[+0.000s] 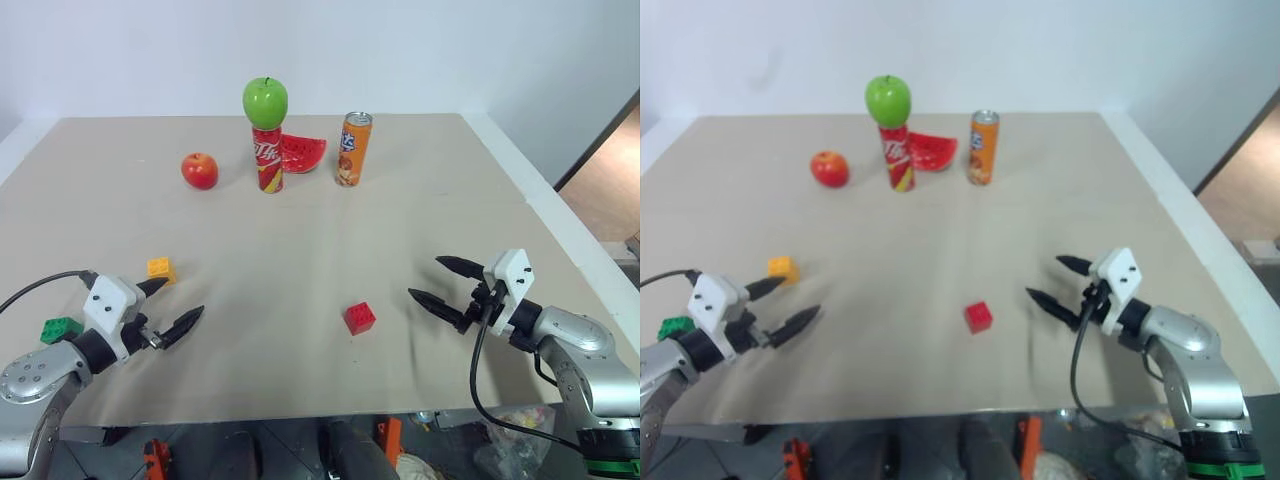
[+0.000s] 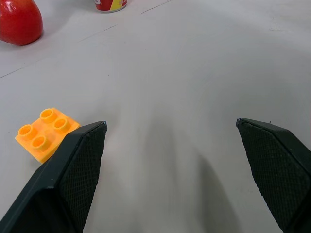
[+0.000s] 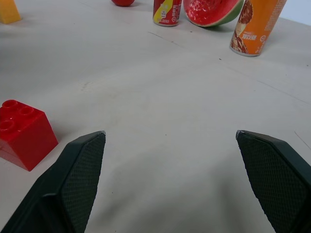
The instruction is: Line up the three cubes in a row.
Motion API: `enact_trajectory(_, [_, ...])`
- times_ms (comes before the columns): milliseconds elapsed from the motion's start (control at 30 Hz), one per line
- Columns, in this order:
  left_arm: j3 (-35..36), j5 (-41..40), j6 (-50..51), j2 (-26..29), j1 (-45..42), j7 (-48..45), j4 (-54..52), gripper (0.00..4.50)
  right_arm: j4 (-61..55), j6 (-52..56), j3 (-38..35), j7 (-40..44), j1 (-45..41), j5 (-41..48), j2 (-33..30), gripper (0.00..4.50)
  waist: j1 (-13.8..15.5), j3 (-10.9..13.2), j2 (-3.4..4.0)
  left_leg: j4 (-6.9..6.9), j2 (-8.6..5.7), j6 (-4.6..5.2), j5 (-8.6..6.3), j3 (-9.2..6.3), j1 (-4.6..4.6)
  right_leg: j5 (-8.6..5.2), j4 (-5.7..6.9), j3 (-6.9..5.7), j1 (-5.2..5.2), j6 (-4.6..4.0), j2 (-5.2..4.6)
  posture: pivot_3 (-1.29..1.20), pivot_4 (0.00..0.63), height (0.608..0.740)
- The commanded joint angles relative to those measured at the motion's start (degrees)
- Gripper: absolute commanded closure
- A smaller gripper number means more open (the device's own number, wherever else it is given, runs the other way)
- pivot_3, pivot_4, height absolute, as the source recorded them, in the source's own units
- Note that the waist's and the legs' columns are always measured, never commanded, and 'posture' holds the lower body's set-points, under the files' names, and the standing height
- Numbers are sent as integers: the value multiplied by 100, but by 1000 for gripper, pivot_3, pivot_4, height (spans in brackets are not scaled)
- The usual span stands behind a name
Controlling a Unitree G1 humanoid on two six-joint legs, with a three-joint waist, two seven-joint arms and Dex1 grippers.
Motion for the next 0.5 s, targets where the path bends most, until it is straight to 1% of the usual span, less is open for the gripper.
enact_trajectory(33, [174,-64,-158,91,2,-156,-28,77,-33,-105,-185,50,-101,11,-124,0,0,0,0,0,0,0,0,0,0,0,0,0,0,0,0,0,150,740])
enact_trajectory(233, [358,-326,-374,99,77,-627,124,77,104,-175,-222,176,-108,23,-169,0,0,0,0,0,0,0,0,0,0,-4,0,0,0,-8,0,0,150,740])
enact_trajectory(500, [479,-328,-465,160,132,-859,251,77,222,-241,-252,298,-131,39,-214,0,-1,0,0,0,0,0,0,1,0,-4,0,1,0,-7,0,0,150,740])
